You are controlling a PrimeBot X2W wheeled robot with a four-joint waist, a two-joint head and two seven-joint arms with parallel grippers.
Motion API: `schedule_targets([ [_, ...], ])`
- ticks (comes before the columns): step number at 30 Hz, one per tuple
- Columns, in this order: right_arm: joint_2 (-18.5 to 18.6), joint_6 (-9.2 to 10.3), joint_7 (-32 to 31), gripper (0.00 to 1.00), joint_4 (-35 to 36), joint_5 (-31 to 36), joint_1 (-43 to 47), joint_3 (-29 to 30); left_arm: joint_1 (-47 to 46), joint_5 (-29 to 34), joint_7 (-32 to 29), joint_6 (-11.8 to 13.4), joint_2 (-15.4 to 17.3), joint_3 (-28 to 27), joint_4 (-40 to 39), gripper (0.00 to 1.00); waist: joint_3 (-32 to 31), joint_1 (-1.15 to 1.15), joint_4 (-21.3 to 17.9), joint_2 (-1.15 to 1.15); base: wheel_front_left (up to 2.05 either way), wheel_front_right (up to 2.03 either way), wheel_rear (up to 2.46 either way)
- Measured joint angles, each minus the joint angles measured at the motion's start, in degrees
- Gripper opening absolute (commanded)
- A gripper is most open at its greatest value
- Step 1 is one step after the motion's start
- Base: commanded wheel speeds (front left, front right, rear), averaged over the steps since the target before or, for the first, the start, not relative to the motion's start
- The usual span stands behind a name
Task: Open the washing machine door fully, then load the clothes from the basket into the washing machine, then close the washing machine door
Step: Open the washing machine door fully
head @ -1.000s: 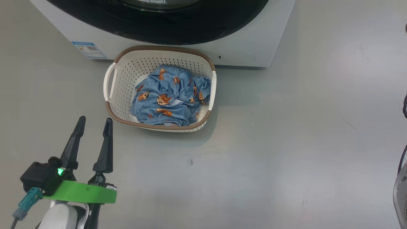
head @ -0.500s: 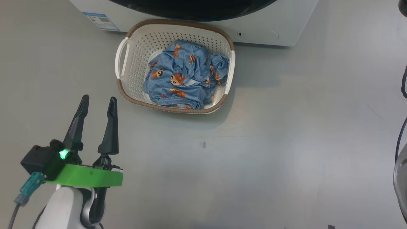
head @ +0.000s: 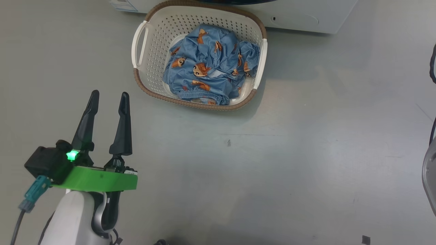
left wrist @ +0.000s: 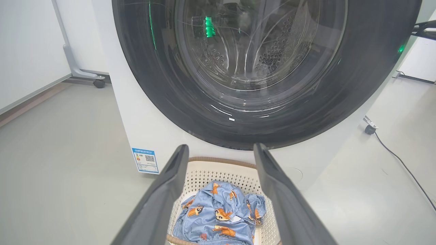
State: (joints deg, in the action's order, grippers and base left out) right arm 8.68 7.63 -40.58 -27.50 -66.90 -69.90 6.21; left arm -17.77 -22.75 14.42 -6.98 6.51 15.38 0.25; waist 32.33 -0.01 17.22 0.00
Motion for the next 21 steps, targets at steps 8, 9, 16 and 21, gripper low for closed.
schedule_targets([
  [8, -1.05, 0.00, -0.01, 0.00, -2.36, 2.02, -3.17, -0.56, -1.67, -0.49, 0.00, 0.00, -1.03, 1.44, -0.15, 1.00, 1.71, 0.00, 1.49, 0.00, 0.00, 0.00, 0.00],
  [9, -1.04, 0.00, 0.00, 0.00, -2.53, 2.43, -3.40, -0.64, -1.83, -0.51, 0.02, 0.00, -1.16, 1.40, -0.24, 1.00, 1.87, 0.00, 1.69, 0.00, 0.00, 0.00, 0.00],
  [16, -1.05, 0.00, -0.26, 0.00, -3.85, 2.87, -4.17, -0.74, -2.03, -0.59, 0.24, 0.00, -1.42, 1.04, -0.20, 1.00, 2.45, 0.00, 2.67, 0.00, 0.00, 0.00, 0.00],
  [21, -0.87, 0.00, -1.66, 0.00, -4.23, 2.89, -4.35, -1.12, -2.07, -0.59, 0.24, 0.00, -1.45, 0.57, -0.20, 1.00, 2.48, 0.01, 2.73, 0.00, 0.00, 0.00, 0.00],
])
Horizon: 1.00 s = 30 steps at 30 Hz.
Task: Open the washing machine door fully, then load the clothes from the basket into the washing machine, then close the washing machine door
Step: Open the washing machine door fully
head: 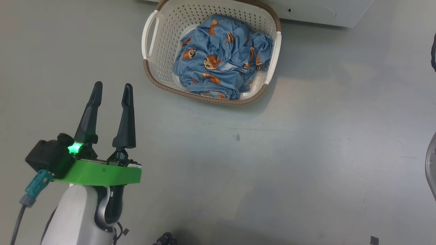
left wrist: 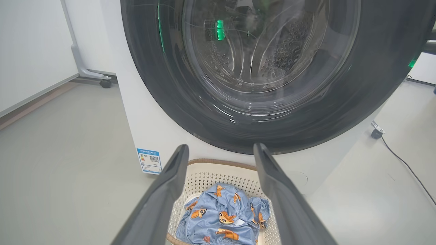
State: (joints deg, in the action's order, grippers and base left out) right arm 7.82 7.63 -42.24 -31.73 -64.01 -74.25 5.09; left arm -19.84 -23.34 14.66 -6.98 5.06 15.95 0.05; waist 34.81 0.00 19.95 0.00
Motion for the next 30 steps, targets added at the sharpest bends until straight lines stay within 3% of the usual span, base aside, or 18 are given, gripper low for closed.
schedule_targets([
  [30, -0.90, -0.56, -7.55, 0.00, 0.87, -3.03, 9.42, -1.78, 0.03, 0.73, 0.00, 0.00, 0.82, -1.00, -0.35, 1.00, -5.45, 0.00, -2.48, 0.00, 0.00, 0.00, 0.00],
])
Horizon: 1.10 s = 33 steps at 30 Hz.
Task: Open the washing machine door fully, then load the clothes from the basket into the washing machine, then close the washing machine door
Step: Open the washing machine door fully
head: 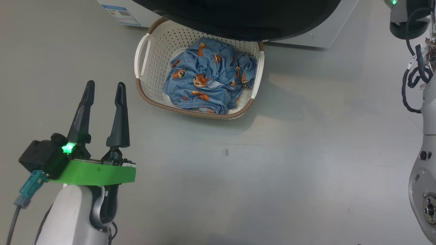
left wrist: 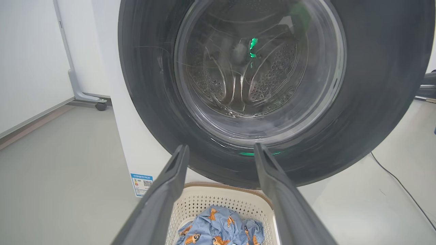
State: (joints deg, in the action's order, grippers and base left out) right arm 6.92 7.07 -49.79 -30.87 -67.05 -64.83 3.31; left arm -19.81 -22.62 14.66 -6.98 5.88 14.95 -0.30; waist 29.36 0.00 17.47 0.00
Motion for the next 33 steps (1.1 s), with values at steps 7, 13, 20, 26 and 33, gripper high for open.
schedule_targets([
  [7, -0.29, -0.04, -3.54, 0.00, 0.18, -2.34, 2.51, -0.88, 0.44, 0.22, 0.00, 0.00, 0.20, 0.10, 0.38, 1.00, -1.68, 0.00, -0.24, 0.00, 0.00, 0.00, 0.00],
  [13, -1.26, -0.54, -8.25, 0.00, 0.55, -4.01, 5.33, -3.26, 0.98, 0.52, 0.00, 0.00, 0.79, 0.09, 0.55, 1.00, -3.63, 0.00, -0.55, 0.00, 0.00, 0.00, 0.00],
  [20, -1.86, -0.54, -12.43, 0.00, 1.97, -5.34, 7.63, -6.05, 2.37, 0.60, 0.00, 0.00, 1.25, 0.00, 0.63, 1.00, -5.44, 0.00, -0.92, 0.00, 0.00, 0.00, 0.00],
  [26, -2.15, -0.55, -16.11, 0.00, 3.82, -6.35, 10.16, -9.55, 2.82, 0.66, 0.00, 0.00, 1.42, -0.27, 0.65, 1.00, -6.87, 0.00, -1.29, 0.00, 0.00, 0.00, 0.00],
  [33, -2.81, -0.55, -18.48, 0.00, 5.93, -7.94, 12.37, -13.54, 3.72, 0.68, 0.00, 0.00, 1.81, -0.59, 0.53, 1.00, -7.77, 0.00, -1.93, 0.00, 0.00, 0.00, 0.00],
])
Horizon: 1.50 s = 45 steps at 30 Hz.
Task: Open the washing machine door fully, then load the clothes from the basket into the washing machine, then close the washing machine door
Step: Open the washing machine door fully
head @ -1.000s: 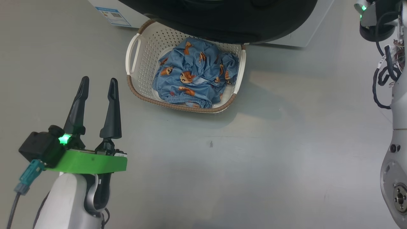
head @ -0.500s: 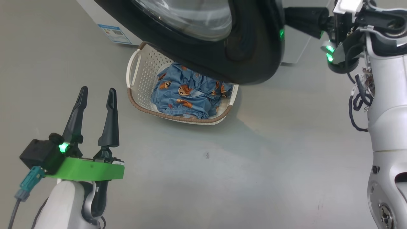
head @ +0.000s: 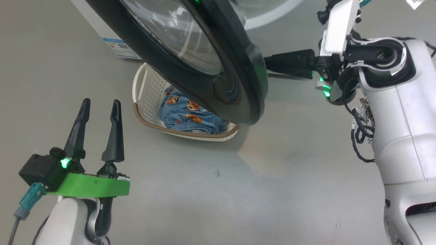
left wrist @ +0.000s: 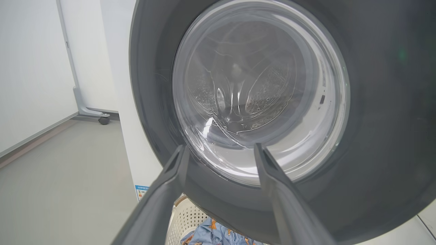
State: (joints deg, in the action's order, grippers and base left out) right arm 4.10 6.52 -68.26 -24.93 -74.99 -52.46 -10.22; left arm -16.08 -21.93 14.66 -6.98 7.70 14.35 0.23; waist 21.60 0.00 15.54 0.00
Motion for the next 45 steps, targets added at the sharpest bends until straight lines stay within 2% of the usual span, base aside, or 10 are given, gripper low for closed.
schedule_targets([
  [3, 0.00, 0.01, -0.07, 0.00, 0.55, -1.12, 1.27, -1.36, 0.01, 0.26, 0.00, 0.00, 0.01, 0.05, -0.12, 1.00, -0.25, 0.00, -0.08, 0.00, 0.00, 0.00, 0.00],
  [12, 0.02, 0.01, 1.66, 0.00, 3.15, -11.07, 6.38, -9.26, 0.02, 0.26, 0.00, 0.00, -0.03, 0.79, -0.19, 1.00, -0.75, 0.00, 0.36, 0.00, 0.00, 0.00, 0.00],
  [28, 0.37, 0.01, 11.05, 0.00, 6.15, -22.42, 10.14, -20.41, 0.23, 0.26, 0.00, 0.00, -0.35, 1.44, 0.13, 1.00, -1.78, 0.00, 2.24, 0.00, 0.00, 0.00, 0.00],
  [36, 0.29, -0.08, 15.38, 0.00, 6.60, -25.41, 10.72, -25.70, 0.95, 0.26, 0.00, 0.00, -0.40, 1.41, 0.60, 1.00, -2.62, 0.00, 3.02, 0.00, 0.00, 0.00, 0.00],
  [45, 0.20, -2.14, 19.73, 0.00, 5.35, -27.76, 11.46, -27.07, 2.36, 0.34, 0.00, 0.00, -0.25, -0.49, 1.89, 1.00, -4.55, 0.00, 2.57, 0.00, 0.00, 0.00, 0.00],
])
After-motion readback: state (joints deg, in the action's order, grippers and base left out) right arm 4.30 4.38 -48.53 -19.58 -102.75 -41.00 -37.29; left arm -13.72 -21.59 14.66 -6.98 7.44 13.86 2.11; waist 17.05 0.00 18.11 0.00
